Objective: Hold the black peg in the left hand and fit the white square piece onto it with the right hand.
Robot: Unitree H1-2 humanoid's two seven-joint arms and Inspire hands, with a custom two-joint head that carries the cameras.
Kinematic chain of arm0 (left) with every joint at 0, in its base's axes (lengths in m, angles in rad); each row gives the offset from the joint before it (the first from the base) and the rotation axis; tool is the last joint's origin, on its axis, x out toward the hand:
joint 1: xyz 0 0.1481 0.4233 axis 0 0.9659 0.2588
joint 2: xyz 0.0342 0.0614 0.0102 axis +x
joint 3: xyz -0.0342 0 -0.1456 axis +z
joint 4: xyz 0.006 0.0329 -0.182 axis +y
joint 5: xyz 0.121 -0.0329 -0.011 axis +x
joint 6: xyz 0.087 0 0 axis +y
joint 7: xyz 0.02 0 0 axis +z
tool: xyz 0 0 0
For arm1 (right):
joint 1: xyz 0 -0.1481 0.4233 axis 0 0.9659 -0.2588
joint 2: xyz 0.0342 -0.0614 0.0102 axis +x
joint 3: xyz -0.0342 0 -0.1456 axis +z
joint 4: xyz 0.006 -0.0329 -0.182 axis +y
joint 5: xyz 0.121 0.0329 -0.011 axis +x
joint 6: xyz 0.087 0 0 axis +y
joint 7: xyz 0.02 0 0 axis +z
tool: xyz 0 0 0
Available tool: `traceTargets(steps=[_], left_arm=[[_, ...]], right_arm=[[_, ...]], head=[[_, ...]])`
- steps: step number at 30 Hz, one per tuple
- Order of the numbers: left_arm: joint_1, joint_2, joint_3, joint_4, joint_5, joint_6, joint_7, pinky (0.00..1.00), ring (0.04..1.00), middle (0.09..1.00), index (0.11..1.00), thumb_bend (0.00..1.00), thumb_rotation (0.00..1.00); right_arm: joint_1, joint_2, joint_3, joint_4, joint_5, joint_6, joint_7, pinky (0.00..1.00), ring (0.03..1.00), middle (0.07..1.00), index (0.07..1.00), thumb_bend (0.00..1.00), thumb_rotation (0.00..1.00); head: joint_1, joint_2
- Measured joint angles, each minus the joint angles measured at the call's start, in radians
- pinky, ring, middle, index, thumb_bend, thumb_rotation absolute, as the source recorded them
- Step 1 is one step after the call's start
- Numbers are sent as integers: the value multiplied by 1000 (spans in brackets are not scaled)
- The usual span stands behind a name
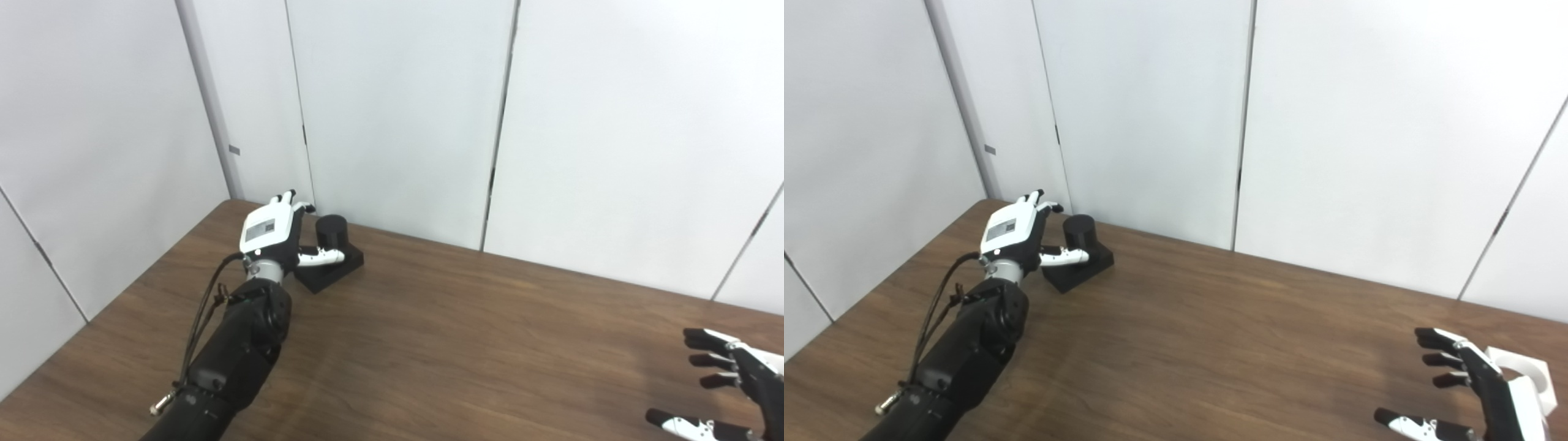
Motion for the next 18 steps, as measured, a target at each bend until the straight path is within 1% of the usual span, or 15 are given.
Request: traceTargets(steps=[4, 7, 11, 18], left_arm=[[-8, 0, -16, 39, 4, 18, -2, 845, 1000, 1000, 840, 1000, 650], [-11, 0, -29, 49, 5, 30, -8, 868, 1000, 1000, 858, 1000, 648], [-14, 0, -32, 71, 0, 31, -15, 931, 1000, 1000, 871, 1000, 633], [-14, 0, -38, 112, -5, 32, -15, 892, 1000, 1000, 868, 1000, 612]], right_arm=[[4, 0, 0, -24, 0, 13, 4, 541, 673, 731, 724, 631, 0], [5, 1, 1, -24, 0, 15, 5, 539, 670, 732, 724, 626, 0], [5, 1, 1, -24, 1, 15, 5, 529, 666, 728, 718, 629, 0], [10, 1, 1, -34, 1, 21, 8, 533, 668, 728, 723, 620, 0]], head=[[-3, 5], [-6, 6], [-8, 9], [-14, 15]])
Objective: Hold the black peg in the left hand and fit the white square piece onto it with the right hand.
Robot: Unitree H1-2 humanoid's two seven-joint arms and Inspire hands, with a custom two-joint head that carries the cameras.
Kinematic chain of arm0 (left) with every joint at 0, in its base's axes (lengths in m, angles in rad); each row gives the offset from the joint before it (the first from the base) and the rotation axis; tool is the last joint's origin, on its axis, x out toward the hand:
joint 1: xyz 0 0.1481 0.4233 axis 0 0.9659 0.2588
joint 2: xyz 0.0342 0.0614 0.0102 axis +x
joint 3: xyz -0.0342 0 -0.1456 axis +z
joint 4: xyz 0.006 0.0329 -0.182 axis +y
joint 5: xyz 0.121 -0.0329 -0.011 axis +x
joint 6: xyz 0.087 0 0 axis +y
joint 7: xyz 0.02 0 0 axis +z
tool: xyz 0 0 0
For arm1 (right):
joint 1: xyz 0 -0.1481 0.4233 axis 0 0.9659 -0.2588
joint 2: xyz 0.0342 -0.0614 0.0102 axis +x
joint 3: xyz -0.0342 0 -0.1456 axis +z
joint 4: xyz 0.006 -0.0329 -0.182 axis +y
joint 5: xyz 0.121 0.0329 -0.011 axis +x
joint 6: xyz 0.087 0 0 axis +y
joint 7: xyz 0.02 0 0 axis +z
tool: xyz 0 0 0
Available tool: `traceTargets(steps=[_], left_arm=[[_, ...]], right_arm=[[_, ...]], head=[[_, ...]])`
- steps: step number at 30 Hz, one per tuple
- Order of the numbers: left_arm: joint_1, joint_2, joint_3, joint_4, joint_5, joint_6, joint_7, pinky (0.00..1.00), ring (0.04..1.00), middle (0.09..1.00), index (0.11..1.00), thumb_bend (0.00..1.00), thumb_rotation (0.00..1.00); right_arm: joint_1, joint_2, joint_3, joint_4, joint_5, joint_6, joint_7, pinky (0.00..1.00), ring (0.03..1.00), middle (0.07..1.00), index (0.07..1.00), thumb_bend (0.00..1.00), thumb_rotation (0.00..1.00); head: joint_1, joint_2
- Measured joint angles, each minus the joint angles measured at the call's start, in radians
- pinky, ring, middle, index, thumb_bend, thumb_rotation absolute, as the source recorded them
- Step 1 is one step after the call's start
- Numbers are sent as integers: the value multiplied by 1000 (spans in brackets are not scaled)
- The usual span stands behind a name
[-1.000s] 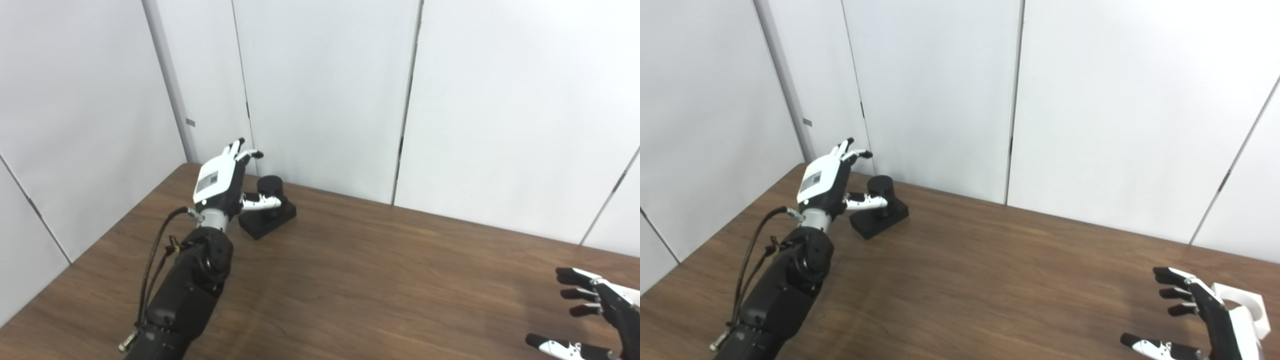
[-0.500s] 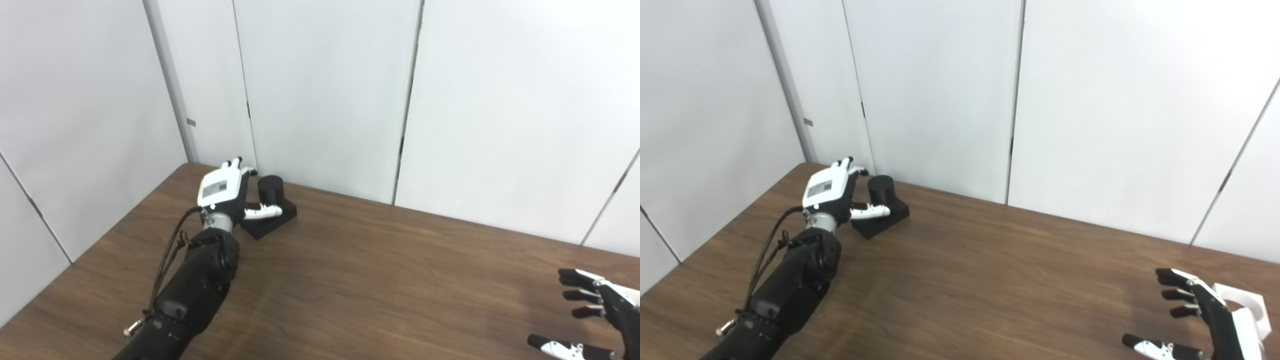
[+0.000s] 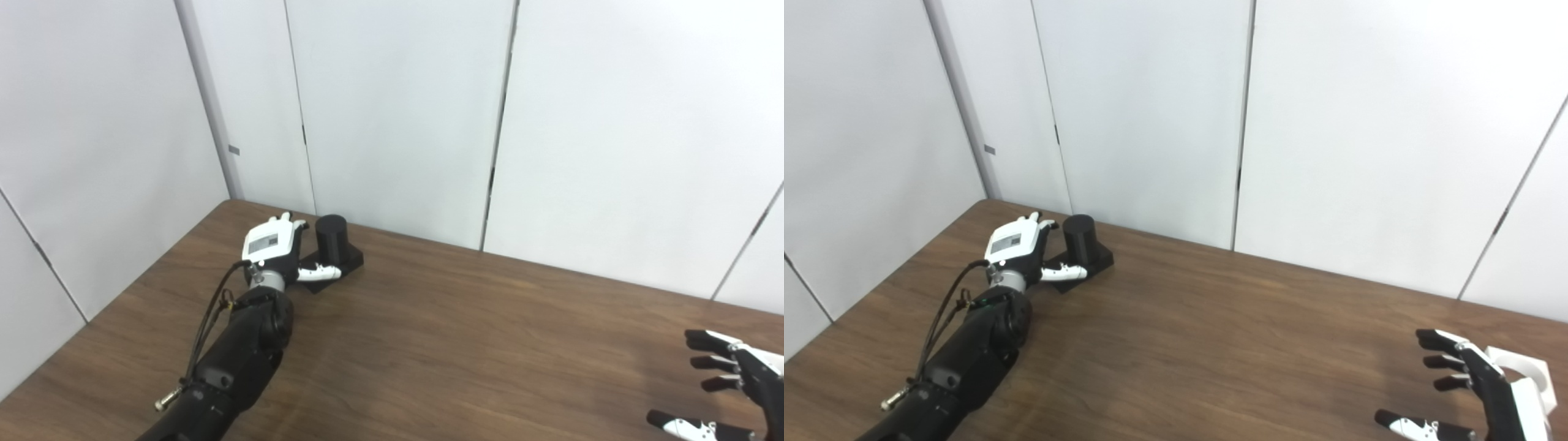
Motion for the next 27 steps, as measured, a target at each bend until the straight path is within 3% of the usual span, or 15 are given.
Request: traceTargets(steps=[13, 22, 27], left_arm=[[-22, -5, -3, 100, -36, 1, 7, 901, 1000, 1000, 846, 1000, 582], [-36, -6, -7, 137, -79, -7, 27, 892, 1000, 997, 796, 1000, 501], [-40, -4, -4, 173, -118, -83, 66, 856, 995, 962, 705, 1000, 448]], right_arm=[[4, 1, 1, -20, -9, 15, 8, 540, 666, 726, 722, 630, 0], [5, 10, -1, -21, 4, 15, 8, 570, 678, 747, 743, 621, 0], [7, 17, -1, -23, 1, 17, 7, 552, 670, 767, 764, 615, 0]], head=[[-11, 9], [-25, 14], [-31, 15]])
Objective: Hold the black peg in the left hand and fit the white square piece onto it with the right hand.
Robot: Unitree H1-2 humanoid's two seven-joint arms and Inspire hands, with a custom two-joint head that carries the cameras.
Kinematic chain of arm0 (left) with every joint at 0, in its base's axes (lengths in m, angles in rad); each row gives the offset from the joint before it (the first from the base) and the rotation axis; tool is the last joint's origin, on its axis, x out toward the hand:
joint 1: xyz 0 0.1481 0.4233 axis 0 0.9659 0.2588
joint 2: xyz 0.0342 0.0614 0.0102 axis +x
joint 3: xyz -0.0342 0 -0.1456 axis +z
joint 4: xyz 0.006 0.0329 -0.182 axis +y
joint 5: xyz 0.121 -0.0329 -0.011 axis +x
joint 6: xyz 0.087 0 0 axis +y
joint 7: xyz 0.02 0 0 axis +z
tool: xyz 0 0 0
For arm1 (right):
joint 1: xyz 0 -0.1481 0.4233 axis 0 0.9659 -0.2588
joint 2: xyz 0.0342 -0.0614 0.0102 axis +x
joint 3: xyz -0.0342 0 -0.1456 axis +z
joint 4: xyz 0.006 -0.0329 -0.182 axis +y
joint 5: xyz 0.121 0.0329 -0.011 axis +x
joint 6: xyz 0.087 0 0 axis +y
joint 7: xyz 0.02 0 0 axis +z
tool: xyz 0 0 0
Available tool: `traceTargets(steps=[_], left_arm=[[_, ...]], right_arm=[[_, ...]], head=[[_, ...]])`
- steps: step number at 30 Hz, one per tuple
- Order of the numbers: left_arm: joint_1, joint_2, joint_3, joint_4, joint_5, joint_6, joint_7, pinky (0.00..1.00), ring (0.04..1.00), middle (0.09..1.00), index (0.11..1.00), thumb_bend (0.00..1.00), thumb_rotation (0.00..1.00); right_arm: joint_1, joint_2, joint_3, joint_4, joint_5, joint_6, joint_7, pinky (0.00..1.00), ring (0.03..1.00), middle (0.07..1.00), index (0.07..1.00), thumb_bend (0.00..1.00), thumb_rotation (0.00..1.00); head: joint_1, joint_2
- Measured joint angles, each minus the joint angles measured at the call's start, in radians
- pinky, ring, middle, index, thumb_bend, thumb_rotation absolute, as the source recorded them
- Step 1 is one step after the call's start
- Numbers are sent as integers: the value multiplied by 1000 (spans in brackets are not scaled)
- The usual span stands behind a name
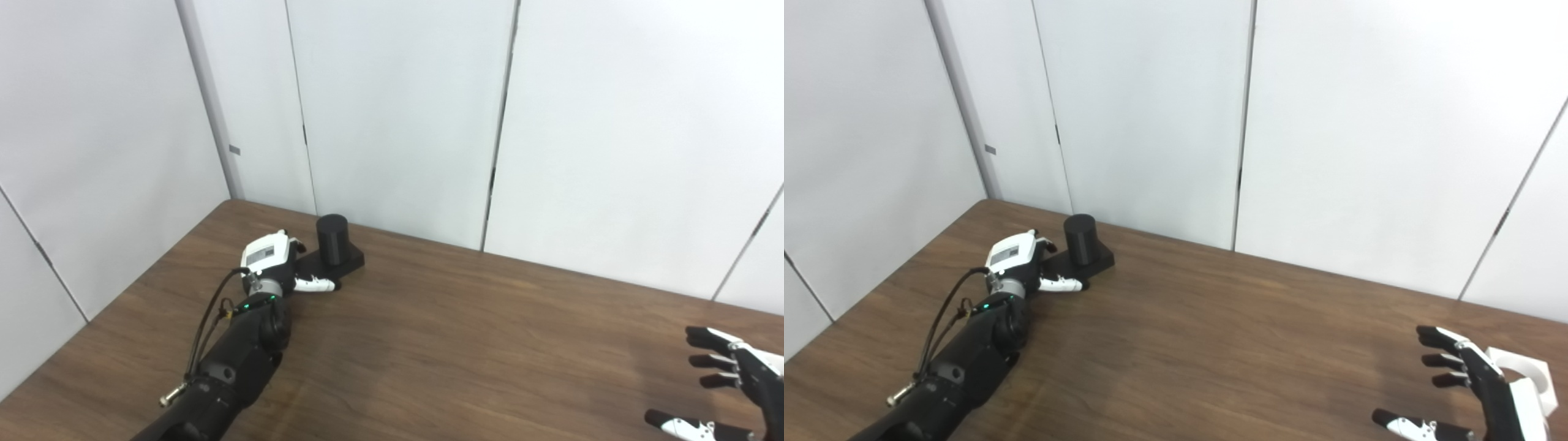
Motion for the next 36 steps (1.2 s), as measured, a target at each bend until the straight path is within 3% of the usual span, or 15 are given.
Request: traceTargets(steps=[10, 13, 17, 18, 19, 21, 27, 36], left_arm=[[-39, 8, -13, 50, -50, -42, -16, 831, 969, 930, 631, 942, 303], [-46, 19, -34, 65, -54, -62, -25, 794, 940, 896, 556, 922, 247], [-47, 40, -72, 65, -51, -94, -24, 744, 912, 874, 523, 875, 185], [-47, 47, -82, 62, -50, -106, -30, 743, 908, 871, 505, 703, 130], [-47, 56, -95, 58, -49, -119, -36, 746, 901, 862, 492, 597, 93], [-47, 65, -103, 51, -51, -131, -50, 764, 891, 850, 484, 542, 66], [-30, 75, -129, -5, -67, -172, -91, 788, 886, 838, 481, 524, 57], [46, 86, -140, -128, -126, -321, -148, 791, 905, 851, 481, 524, 56]], right_arm=[[9, 13, -12, -12, 0, 0, -8, 528, 670, 800, 764, 599, 0], [9, 13, -17, -12, 1, -1, -16, 520, 667, 799, 764, 592, 0], [9, 13, -23, -11, 6, -3, -19, 519, 666, 797, 760, 593, 0], [9, 13, -25, -11, 9, -3, -20, 519, 667, 797, 762, 590, 0], [9, 13, -27, -10, 12, -3, -20, 520, 668, 797, 764, 588, 0], [8, 11, -28, -8, 18, -3, -20, 522, 665, 796, 765, 584, 0], [8, 11, -27, -6, 19, -3, -20, 537, 672, 795, 762, 582, 0], [5, 11, -24, 4, 16, -3, -20, 535, 669, 793, 759, 585, 0]], head=[[-8, 12], [-8, 12], [-6, 18], [-6, 18], [-6, 18], [-5, 20], [-3, 21], [-28, 29]])
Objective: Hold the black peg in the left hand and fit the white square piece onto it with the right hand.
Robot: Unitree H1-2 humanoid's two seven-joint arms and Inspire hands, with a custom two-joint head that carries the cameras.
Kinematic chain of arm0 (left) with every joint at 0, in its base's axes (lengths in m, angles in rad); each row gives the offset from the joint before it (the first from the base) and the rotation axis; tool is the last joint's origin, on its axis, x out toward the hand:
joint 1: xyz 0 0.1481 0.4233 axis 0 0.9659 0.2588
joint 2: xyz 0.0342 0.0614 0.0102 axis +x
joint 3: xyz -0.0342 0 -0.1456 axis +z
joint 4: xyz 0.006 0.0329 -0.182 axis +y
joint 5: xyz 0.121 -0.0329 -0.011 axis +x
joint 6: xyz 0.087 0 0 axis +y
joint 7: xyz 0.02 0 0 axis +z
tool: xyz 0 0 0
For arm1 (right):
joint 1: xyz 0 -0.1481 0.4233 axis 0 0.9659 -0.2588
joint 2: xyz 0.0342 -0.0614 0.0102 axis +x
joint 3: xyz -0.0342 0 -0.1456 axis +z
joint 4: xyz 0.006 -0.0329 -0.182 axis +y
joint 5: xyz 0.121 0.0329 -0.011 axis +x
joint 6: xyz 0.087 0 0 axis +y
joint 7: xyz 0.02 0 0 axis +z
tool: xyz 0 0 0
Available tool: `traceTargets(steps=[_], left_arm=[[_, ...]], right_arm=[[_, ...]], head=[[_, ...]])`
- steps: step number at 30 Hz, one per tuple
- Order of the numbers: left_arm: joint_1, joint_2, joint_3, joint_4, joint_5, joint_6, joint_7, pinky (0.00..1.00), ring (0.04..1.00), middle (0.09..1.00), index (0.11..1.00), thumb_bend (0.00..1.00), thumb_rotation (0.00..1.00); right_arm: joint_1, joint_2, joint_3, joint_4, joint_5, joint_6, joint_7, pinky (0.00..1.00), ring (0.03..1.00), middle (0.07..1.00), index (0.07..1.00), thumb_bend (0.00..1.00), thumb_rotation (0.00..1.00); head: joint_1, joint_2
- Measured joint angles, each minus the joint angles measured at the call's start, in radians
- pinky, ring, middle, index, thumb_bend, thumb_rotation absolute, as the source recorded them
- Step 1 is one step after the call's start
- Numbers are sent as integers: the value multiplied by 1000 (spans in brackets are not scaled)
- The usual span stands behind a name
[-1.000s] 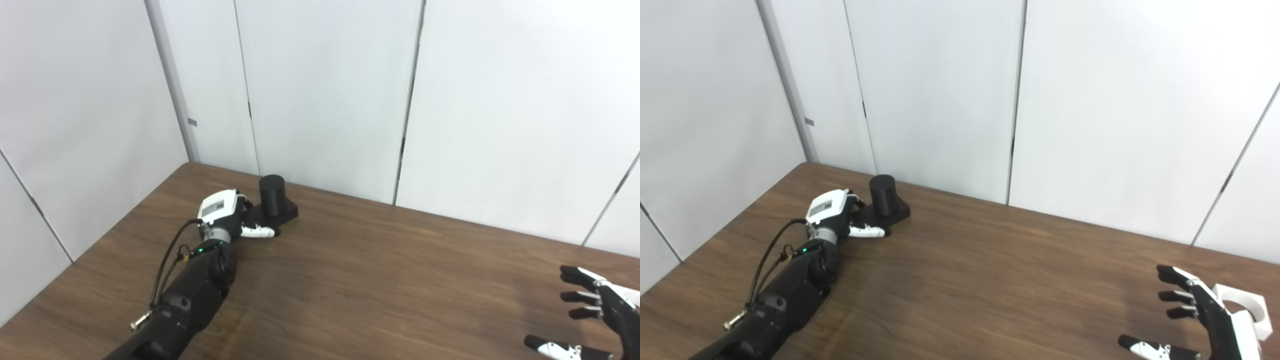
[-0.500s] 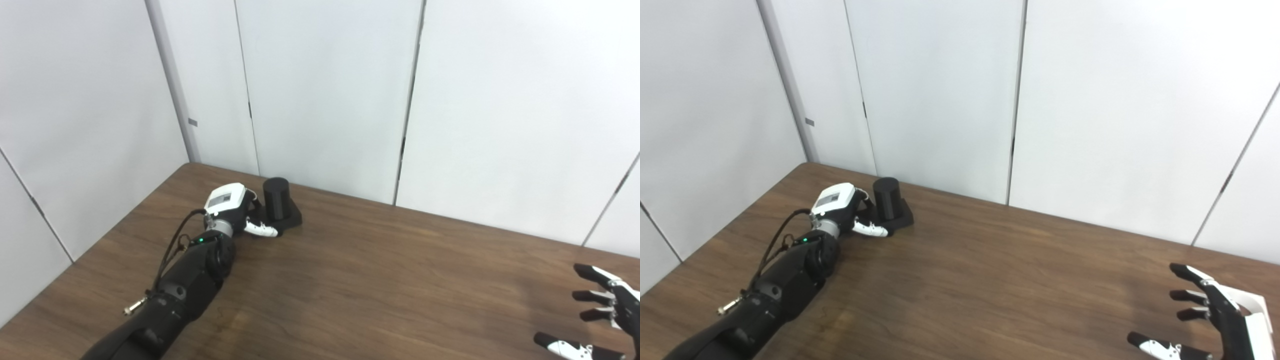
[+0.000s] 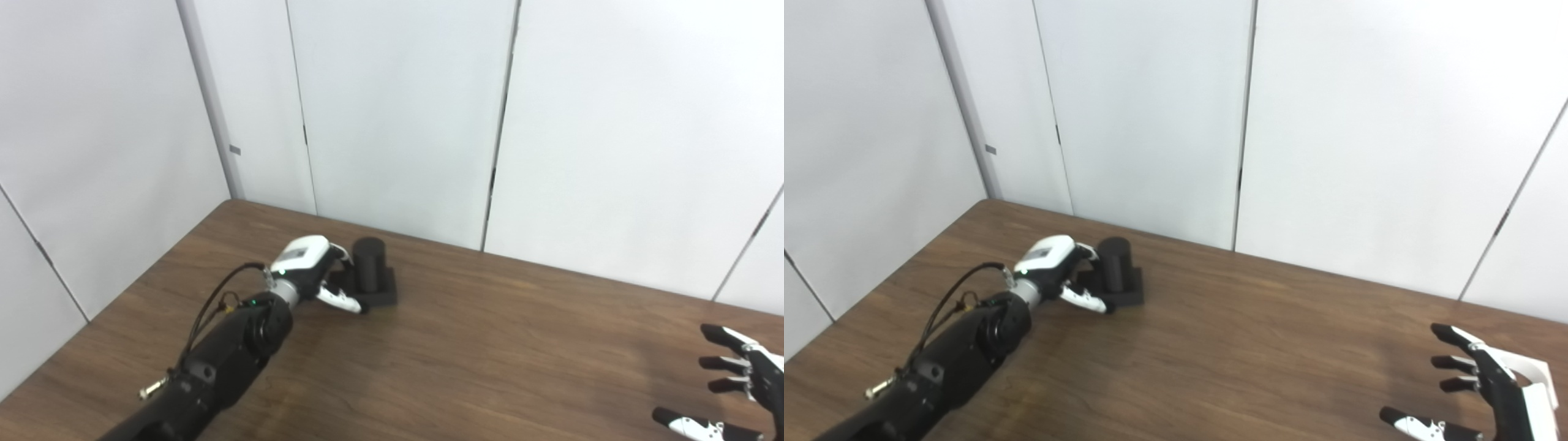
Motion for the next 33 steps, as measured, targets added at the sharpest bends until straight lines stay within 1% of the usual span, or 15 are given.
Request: traceTargets(steps=[2, 3, 6, 8, 12, 15, 19, 20, 22, 23, 25, 26, 27, 30, 33], left_arm=[[20, 0, 0, -28, -20, -35, -14, 802, 907, 857, 482, 524, 57], [29, -3, 0, -42, -24, -39, -21, 802, 906, 857, 482, 524, 57], [52, -8, -3, -102, -25, -38, -52, 803, 900, 855, 483, 524, 59], [69, -27, -10, -145, -23, -33, -64, 807, 903, 859, 484, 524, 61], [89, -59, -33, -196, -2, -33, -66, 818, 903, 859, 483, 524, 63], [90, -77, -55, -215, 15, -41, -69, 802, 908, 864, 483, 524, 65], [87, -92, -93, -231, 47, -93, -71, 764, 895, 862, 484, 523, 69], [86, -95, -102, -231, 54, -108, -71, 766, 896, 863, 485, 523, 70], [83, -104, -117, -236, 65, -112, -74, 803, 908, 870, 486, 523, 72], [82, -108, -123, -237, 65, -112, -78, 811, 908, 869, 487, 523, 72], [76, -119, -140, -236, 66, -118, -80, 811, 902, 864, 486, 523, 71], [72, -127, -150, -235, 67, -128, -80, 804, 899, 865, 486, 523, 71], [68, -134, -160, -233, 70, -137, -80, 801, 898, 866, 486, 523, 70], [60, -163, -188, -231, 82, -153, -79, 799, 891, 862, 486, 523, 69], [54, -185, -205, -214, 92, -189, -68, 788, 893, 867, 486, 523, 68]], right_arm=[[-2, 0, 1, 2, 1, -1, -1, 534, 665, 791, 757, 589, 0], [-2, 0, 1, 4, 1, -2, -1, 534, 665, 791, 757, 589, 0], [-6, -1, 1, 19, 7, -12, -1, 553, 679, 802, 767, 585, 0], [-8, -2, 1, 34, 7, -19, -1, 561, 684, 803, 766, 589, 0], [-9, -3, 0, 35, 9, -19, 0, 569, 687, 805, 770, 587, 0], [-9, -3, 0, 36, 14, -21, 0, 561, 680, 800, 767, 590, 0], [-10, -3, 0, 50, 19, -36, -1, 550, 679, 803, 767, 585, 0], [-11, -4, 0, 58, 18, -42, -2, 547, 678, 803, 767, 584, 0], [-11, -5, 0, 72, 17, -45, -4, 542, 674, 800, 762, 584, 0], [-11, -6, 0, 74, 17, -46, -4, 539, 670, 800, 764, 585, 0], [-12, -8, 0, 79, 17, -64, -7, 538, 669, 803, 767, 585, 0], [-13, -9, 1, 83, 16, -72, -9, 538, 672, 804, 768, 582, 0], [-14, -8, 2, 89, 15, -77, -12, 538, 672, 804, 765, 583, 0], [-15, -7, 7, 106, 7, -82, -19, 538, 669, 799, 767, 583, 0], [-16, -6, 10, 107, 5, -89, -26, 539, 672, 802, 775, 584, 0]], head=[[-11, 5], [-11, 5], [-28, 11], [-35, 12], [-55, 21], [-74, 29], [-83, 34], [-86, 37], [-94, 38], [-116, 44], [-118, 46], [-138, 52], [-138, 52], [-169, 61], [-199, 66]])
